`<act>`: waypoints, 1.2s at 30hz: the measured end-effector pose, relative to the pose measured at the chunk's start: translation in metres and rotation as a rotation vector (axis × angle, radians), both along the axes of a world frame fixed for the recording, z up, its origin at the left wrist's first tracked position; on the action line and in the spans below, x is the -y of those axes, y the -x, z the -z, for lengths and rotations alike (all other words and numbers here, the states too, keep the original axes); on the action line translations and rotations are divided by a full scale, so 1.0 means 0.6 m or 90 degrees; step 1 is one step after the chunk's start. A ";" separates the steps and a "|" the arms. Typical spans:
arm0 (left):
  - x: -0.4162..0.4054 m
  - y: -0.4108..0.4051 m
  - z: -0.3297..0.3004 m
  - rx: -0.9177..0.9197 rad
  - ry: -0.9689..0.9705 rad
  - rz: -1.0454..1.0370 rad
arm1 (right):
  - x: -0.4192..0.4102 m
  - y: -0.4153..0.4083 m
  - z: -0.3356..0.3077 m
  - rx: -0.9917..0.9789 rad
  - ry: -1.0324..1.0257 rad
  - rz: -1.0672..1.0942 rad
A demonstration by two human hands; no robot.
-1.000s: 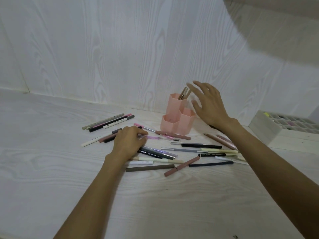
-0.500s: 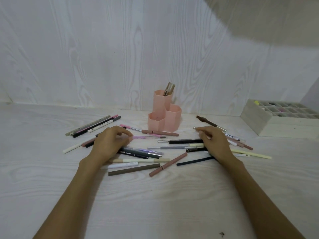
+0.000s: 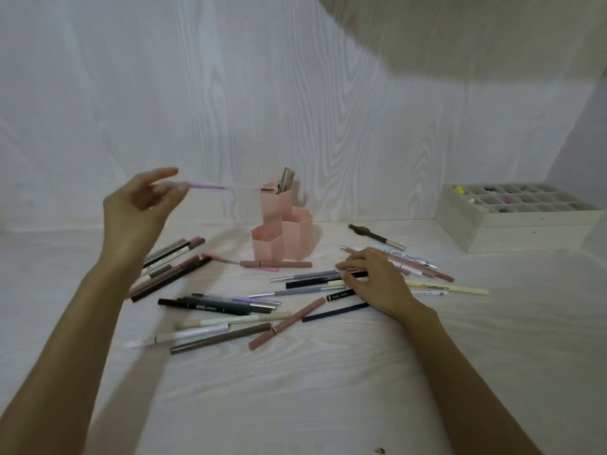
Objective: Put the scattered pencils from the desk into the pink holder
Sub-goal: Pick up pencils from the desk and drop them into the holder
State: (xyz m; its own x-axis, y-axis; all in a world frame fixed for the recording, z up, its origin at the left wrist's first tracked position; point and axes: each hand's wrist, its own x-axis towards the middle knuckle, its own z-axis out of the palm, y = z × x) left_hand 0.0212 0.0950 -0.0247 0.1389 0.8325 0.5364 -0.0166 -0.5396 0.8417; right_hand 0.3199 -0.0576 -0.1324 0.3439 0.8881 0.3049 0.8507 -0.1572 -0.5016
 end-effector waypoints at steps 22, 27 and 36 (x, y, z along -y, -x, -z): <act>-0.061 -0.179 -0.017 -0.382 -0.061 -0.154 | 0.003 -0.007 -0.007 -0.100 0.020 -0.029; -0.065 -0.191 0.000 -0.450 -0.114 -0.132 | 0.004 -0.009 -0.012 -0.109 0.035 -0.059; -0.084 -0.172 -0.006 -0.620 -0.153 -0.015 | 0.002 0.000 -0.029 -0.091 0.092 -0.089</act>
